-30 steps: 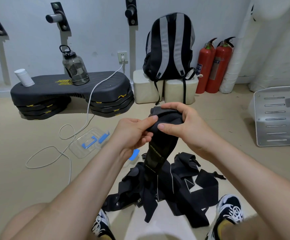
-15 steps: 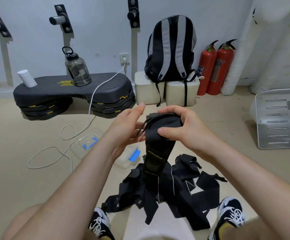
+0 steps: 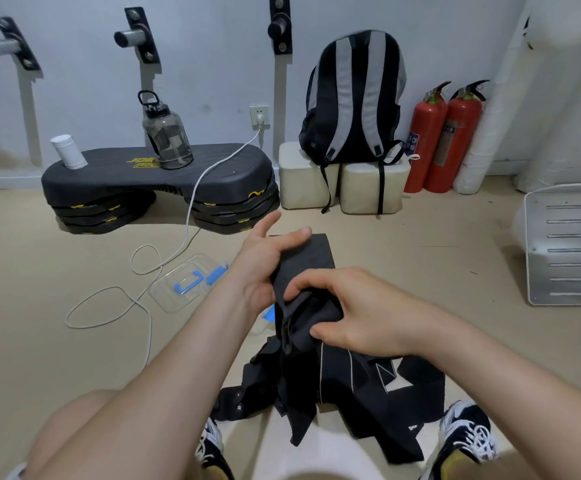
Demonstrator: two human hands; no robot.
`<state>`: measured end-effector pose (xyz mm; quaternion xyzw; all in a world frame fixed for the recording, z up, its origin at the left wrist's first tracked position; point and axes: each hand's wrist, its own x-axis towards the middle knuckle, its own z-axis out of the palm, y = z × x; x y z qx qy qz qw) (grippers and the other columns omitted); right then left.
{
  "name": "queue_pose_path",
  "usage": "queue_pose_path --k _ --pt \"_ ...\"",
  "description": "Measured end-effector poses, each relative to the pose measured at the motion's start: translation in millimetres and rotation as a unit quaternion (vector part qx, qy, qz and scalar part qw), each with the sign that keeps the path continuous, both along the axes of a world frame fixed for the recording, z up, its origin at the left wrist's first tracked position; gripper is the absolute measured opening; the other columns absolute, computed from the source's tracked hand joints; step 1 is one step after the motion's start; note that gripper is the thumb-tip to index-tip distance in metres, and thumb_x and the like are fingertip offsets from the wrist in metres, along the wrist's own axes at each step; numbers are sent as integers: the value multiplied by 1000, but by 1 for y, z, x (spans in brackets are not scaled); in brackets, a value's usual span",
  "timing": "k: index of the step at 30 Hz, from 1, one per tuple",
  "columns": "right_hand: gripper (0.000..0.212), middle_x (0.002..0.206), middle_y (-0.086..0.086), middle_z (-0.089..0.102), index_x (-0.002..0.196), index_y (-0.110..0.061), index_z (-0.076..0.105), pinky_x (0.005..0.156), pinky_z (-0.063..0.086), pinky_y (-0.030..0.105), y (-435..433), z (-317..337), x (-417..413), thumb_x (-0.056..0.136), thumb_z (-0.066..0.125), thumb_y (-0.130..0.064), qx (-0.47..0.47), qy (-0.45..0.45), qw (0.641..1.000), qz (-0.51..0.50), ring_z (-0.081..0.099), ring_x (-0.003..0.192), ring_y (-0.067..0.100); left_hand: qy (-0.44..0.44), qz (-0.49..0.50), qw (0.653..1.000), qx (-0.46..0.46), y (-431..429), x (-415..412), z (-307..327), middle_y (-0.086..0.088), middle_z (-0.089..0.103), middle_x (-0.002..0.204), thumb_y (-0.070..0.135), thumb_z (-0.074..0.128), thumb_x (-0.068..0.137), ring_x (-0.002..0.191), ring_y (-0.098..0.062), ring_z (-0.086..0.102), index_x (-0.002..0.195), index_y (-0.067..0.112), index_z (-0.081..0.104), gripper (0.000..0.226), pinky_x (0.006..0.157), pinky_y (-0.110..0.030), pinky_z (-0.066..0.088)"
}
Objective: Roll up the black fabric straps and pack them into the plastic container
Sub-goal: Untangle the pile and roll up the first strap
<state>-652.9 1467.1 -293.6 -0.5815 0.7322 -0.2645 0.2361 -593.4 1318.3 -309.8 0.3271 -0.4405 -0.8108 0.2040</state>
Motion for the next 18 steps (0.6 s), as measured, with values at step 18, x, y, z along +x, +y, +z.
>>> queue_pose_path --k 18 --pt "54 121 17 67 121 -20 64 87 58 34 12 -1 -47 81 68 15 -82 -296 942 -133 68 101 19 -120 -219 952 -178 6 11 12 2 66 67 36 49 101 50 -15 58 113 24 66 24 55 -24 52"
